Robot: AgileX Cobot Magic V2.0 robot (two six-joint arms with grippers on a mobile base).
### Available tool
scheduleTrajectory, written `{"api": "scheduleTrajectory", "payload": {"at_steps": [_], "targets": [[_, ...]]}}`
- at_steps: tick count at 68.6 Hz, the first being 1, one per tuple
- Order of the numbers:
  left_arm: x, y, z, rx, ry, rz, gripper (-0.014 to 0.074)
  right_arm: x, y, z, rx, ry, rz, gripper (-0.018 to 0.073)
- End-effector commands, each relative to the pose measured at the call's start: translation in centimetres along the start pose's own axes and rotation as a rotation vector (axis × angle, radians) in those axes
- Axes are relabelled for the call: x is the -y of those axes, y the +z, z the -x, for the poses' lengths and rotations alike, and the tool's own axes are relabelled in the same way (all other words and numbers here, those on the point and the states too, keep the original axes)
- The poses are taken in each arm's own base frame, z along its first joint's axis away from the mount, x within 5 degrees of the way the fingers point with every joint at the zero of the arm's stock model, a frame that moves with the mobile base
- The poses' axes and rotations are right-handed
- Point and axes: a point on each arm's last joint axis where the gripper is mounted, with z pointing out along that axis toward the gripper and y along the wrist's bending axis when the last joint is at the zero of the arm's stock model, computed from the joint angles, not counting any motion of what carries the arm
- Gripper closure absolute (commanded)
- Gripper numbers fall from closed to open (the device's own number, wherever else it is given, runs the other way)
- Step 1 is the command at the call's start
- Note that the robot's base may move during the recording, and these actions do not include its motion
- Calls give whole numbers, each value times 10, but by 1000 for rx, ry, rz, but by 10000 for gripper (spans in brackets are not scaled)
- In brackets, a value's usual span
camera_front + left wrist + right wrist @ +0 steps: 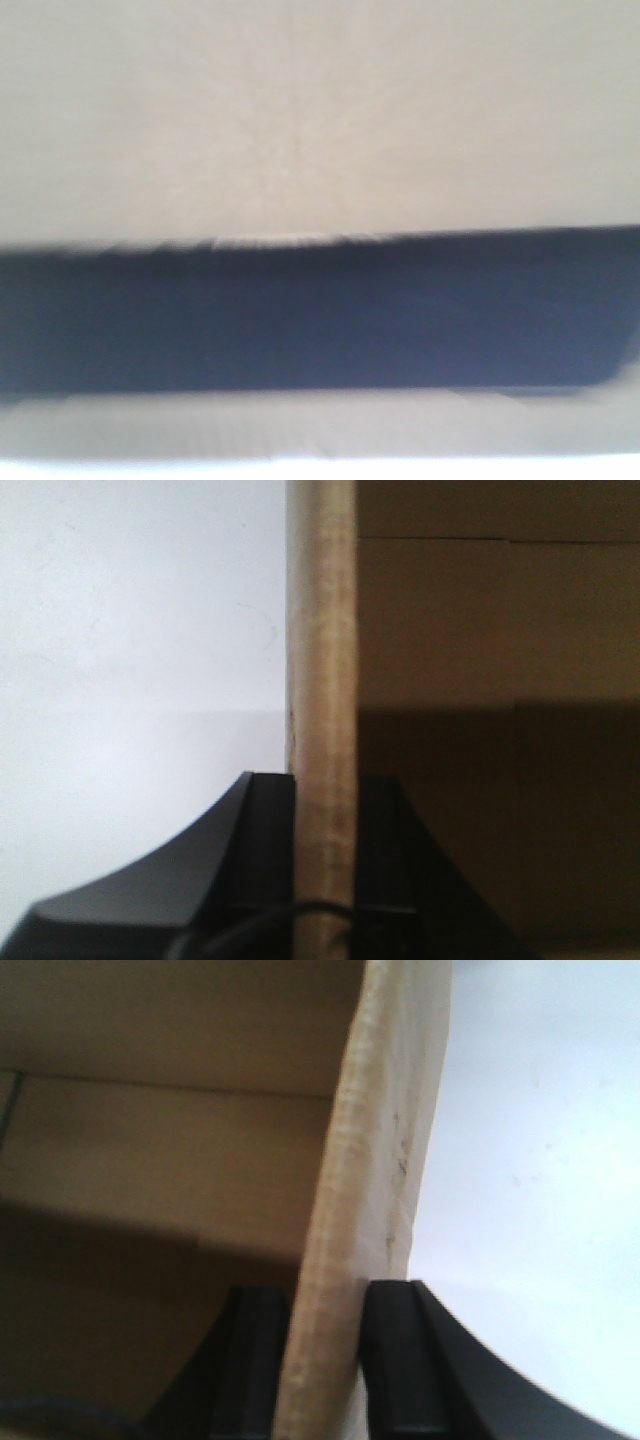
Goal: Grab box from left shelf to table start
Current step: 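Lower the box with both grippers onto the white table, then open both grippers to release the box walls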
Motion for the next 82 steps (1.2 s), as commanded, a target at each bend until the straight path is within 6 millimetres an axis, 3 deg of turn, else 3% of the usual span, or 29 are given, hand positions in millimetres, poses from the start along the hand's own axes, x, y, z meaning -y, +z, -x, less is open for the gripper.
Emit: {"api": "scheduleTrajectory", "payload": {"at_steps": [1,18,30,47,65,72,82], "targets": [[-3,4,31,161,30,50,696,2,11,21,62,10,0,502],[-13,59,50,84,-25,83,696,19,69,32,-51,27,-18,502],[-17,89,53,8,-32,104,696,26,93,36,-68,24,-30,502],[-18,122,51,-98,-25,117,695,30,107,34,-120,25,-30,501],[-17,134,50,-135,10,97,675,31,107,33,-128,10,-39,459],[-17,134,50,-135,13,96,559,31,106,32,-138,11,-37,335],[-16,134,47,-160,4,89,258,32,106,31,-154,-5,-51,62]]}}
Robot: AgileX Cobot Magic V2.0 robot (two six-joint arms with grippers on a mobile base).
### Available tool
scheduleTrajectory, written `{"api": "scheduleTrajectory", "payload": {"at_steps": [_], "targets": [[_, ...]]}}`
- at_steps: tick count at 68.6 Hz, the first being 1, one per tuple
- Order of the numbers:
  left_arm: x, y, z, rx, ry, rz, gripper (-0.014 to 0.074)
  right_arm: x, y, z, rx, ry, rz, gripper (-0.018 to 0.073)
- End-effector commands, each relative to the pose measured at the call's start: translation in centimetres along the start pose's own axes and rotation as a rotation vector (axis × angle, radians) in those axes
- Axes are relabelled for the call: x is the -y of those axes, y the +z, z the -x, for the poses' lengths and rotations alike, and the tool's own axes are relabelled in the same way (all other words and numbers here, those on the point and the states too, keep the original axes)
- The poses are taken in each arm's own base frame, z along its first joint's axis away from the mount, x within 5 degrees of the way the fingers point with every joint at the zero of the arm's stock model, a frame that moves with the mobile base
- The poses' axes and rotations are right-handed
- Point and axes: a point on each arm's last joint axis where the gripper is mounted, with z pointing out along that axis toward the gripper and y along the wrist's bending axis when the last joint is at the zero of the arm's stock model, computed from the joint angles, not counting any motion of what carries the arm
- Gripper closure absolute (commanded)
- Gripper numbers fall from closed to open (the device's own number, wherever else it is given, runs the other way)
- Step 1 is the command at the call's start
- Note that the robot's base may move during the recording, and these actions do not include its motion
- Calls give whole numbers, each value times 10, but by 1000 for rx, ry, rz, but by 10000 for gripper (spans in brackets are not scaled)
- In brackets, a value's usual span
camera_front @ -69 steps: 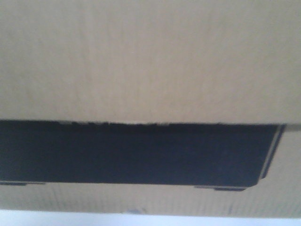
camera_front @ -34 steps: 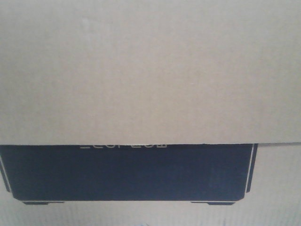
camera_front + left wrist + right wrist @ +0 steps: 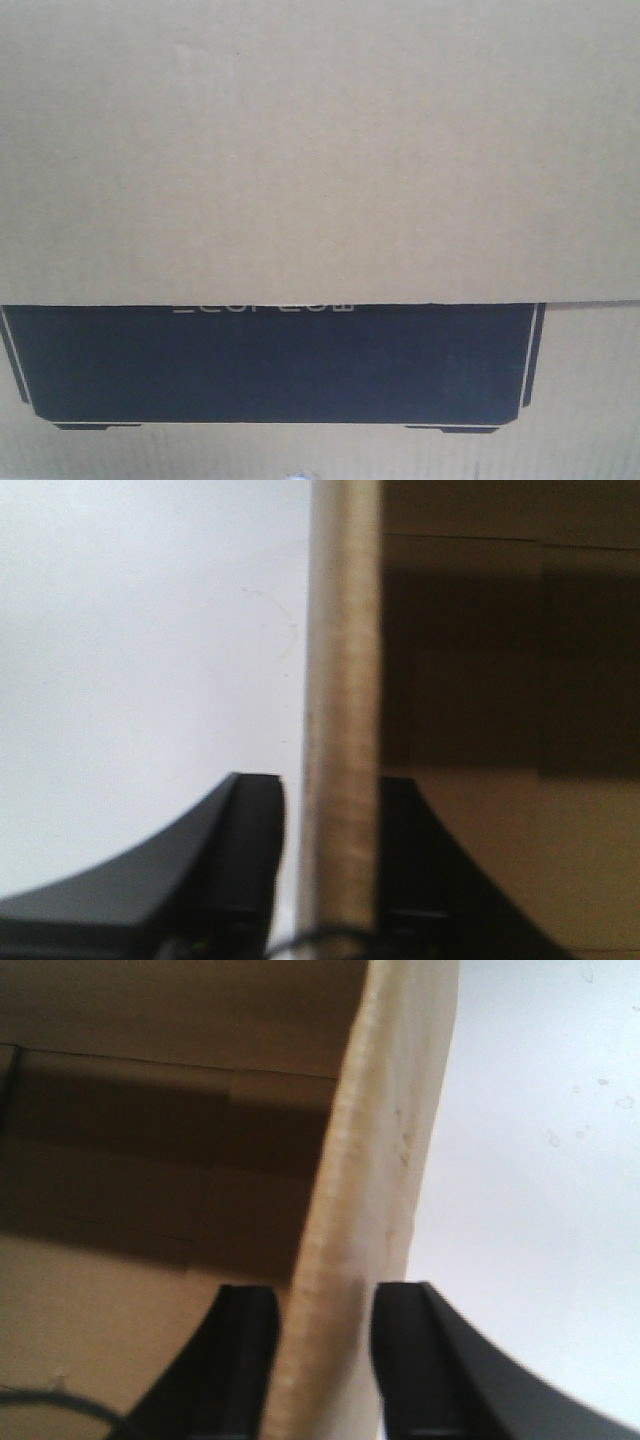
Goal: Grab box from left shelf to table start
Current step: 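Open both grippers to release the box walls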
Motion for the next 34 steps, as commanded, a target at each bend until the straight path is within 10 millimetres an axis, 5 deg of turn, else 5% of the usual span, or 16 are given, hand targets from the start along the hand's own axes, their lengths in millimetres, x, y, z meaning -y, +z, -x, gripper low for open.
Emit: {"api": "scheduleTrajectory", "payload": {"at_steps": [1,7,12,23,34], "targets": [[-6,-6,8,72,1,37,205,0,-16,8,70,-50,-33,29],[-6,-6,6,58,0,37,85,3,-16,7,53,-74,-63,-73],[-5,-6,5,44,-2,37,35,5,-16,6,43,-86,-81,-66],[-4,-15,8,60,-14,20,35,4,-18,8,46,-85,-82,-67],[-2,-48,14,174,-29,-12,35,-2,-38,19,94,-85,-77,-67]]}}
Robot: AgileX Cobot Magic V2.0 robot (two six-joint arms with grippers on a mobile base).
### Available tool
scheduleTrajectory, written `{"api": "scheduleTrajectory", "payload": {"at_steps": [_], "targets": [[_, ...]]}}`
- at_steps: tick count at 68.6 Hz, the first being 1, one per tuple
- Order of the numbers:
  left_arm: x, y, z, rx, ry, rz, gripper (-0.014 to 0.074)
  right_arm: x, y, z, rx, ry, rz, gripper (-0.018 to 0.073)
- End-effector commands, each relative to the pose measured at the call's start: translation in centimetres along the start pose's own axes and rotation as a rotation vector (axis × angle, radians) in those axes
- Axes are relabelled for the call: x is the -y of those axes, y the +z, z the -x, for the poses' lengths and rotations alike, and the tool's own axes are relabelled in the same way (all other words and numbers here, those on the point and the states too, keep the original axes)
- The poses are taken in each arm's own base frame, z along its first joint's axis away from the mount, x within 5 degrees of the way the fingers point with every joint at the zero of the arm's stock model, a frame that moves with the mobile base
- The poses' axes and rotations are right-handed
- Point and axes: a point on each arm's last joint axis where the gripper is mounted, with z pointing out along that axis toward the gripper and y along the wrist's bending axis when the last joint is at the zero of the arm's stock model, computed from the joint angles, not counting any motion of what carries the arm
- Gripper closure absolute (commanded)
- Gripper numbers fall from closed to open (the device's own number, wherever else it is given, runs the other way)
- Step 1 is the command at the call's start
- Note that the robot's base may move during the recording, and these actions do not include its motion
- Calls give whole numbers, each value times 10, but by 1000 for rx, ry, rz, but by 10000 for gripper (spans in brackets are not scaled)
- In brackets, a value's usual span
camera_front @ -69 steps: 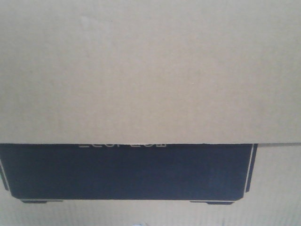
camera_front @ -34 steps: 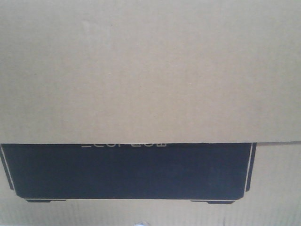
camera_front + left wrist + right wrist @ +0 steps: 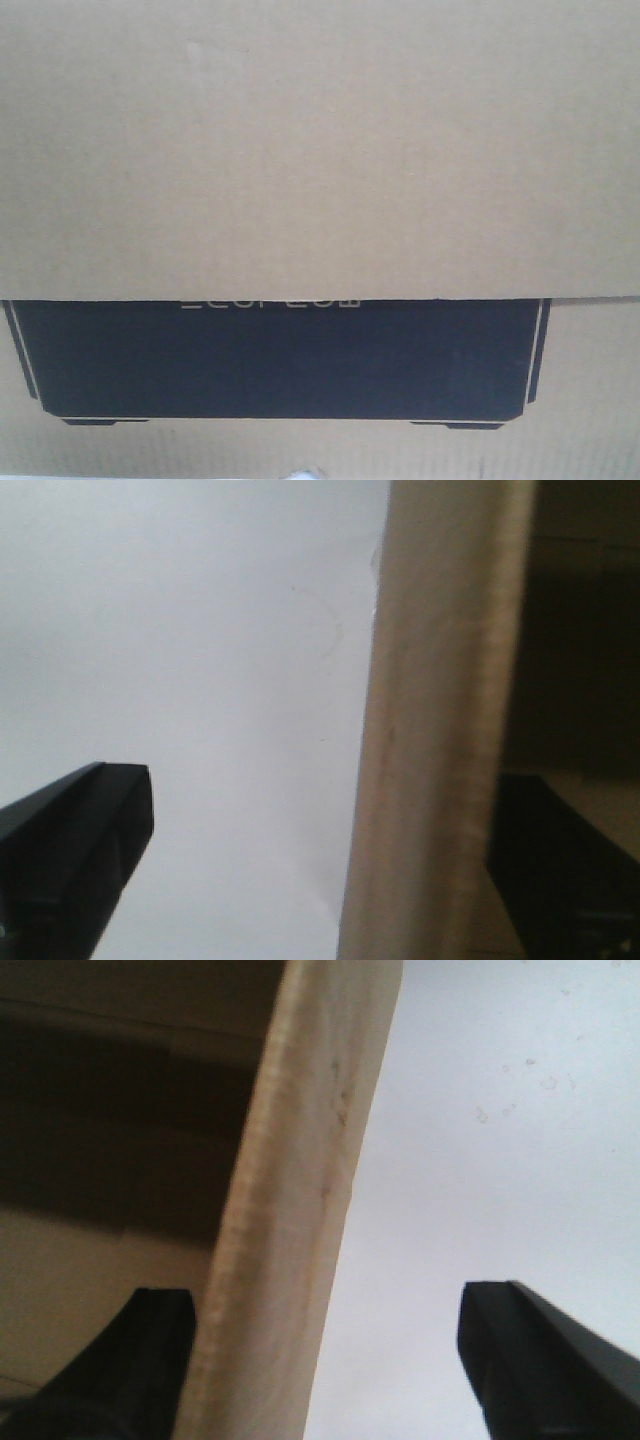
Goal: Grab box from left shelf to table start
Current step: 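Open both grippers to release the box walls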
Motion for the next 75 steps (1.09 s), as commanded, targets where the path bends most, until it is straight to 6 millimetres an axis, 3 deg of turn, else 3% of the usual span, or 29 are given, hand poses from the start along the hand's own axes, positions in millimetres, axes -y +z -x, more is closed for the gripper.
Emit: {"api": "scheduleTrajectory", "payload": {"at_steps": [1,12,21,29,38,42,51,62,75], "targets": [[2,-41,11,169,-20,-35,35,-3,-32,16,141,-15,-12,-67],[0,-83,3,292,-23,-47,36,-10,-71,22,245,-33,-12,-66],[-2,-119,-13,392,-26,-56,37,-17,-103,9,327,-51,-14,-21],[-5,-148,-32,477,-12,-59,79,-22,-125,-10,370,-64,-13,148],[-8,-167,-62,558,19,-51,197,-26,-141,-37,437,-71,-18,428],[-10,-167,-77,570,21,-48,275,-28,-146,-51,477,-74,-22,521],[-13,-158,-115,615,21,-51,469,-28,-142,-83,526,-71,-28,503],[-15,-127,-158,617,23,-52,706,-26,-129,-120,579,-65,-38,503],[-18,-101,-196,717,29,-49,687,-22,-112,-162,676,-67,-60,503]]}}
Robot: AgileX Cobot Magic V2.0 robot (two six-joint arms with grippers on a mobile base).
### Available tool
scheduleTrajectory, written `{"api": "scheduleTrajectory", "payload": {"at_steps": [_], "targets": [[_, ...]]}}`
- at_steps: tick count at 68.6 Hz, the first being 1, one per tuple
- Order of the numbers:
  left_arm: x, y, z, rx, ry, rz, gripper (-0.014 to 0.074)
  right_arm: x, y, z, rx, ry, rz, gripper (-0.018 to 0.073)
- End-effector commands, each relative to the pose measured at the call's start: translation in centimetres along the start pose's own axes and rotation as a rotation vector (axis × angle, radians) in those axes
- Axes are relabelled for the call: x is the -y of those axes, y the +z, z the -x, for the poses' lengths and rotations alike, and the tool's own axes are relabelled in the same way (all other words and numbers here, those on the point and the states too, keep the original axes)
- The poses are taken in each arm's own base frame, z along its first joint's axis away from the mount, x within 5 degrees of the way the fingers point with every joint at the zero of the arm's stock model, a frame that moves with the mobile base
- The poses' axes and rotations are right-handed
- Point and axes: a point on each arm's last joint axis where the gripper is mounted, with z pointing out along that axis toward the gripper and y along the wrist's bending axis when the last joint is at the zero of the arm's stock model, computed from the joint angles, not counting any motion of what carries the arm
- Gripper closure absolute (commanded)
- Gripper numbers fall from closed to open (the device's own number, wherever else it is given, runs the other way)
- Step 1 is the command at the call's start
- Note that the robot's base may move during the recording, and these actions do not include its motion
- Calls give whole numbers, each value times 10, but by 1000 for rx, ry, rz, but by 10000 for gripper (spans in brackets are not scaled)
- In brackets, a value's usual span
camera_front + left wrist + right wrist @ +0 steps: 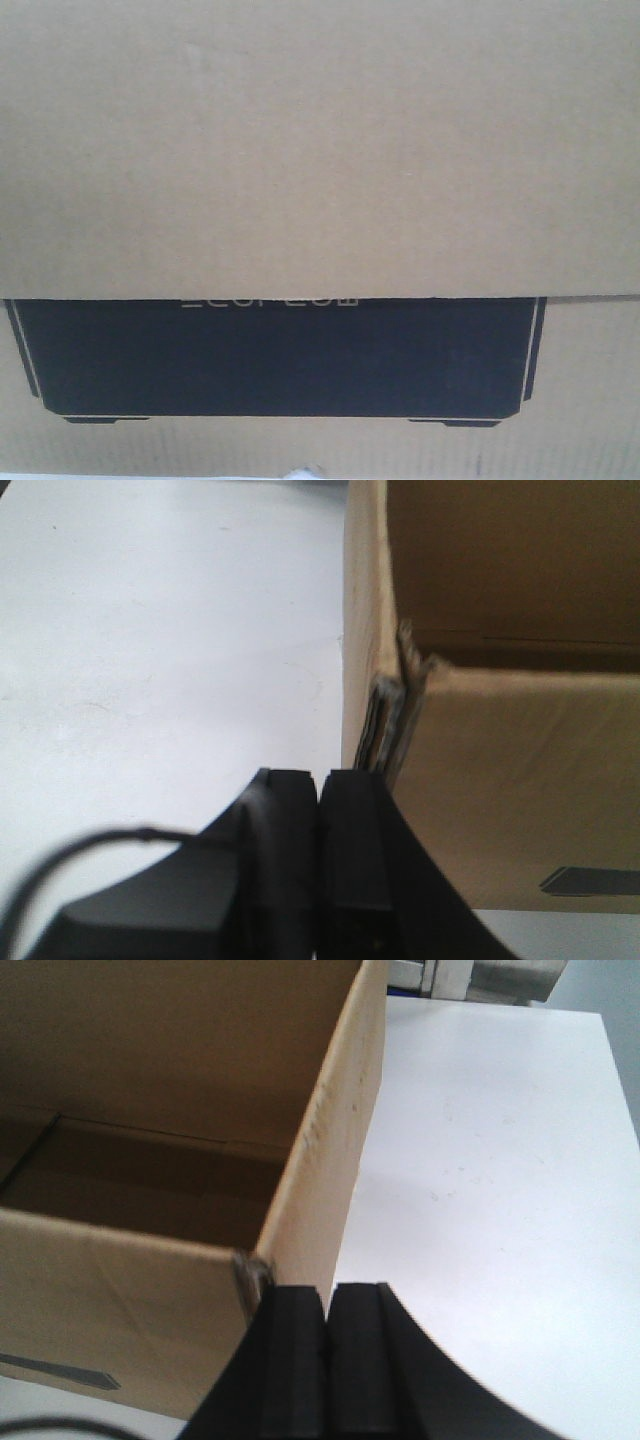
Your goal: Grab box from left shelf to table start
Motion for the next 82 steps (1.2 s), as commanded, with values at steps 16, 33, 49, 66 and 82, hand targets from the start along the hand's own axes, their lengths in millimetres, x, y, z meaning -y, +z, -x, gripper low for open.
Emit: {"api": "scheduleTrajectory", "payload": {"at_steps": [16,33,49,66,82], "targets": [[-1,-13,-24,317,10,-16,688,3,-17,-41,355,-34,-73,503],[-1,-15,-26,328,0,-26,688,2,-23,-48,435,-40,-79,503],[0,-15,-26,328,-2,-27,688,2,-23,-48,429,-40,-78,503],[0,-15,-26,328,-2,-27,688,2,-23,-48,429,-40,-78,503],[0,-12,-30,341,-8,-34,688,2,-23,-48,429,-40,-78,503]]}}
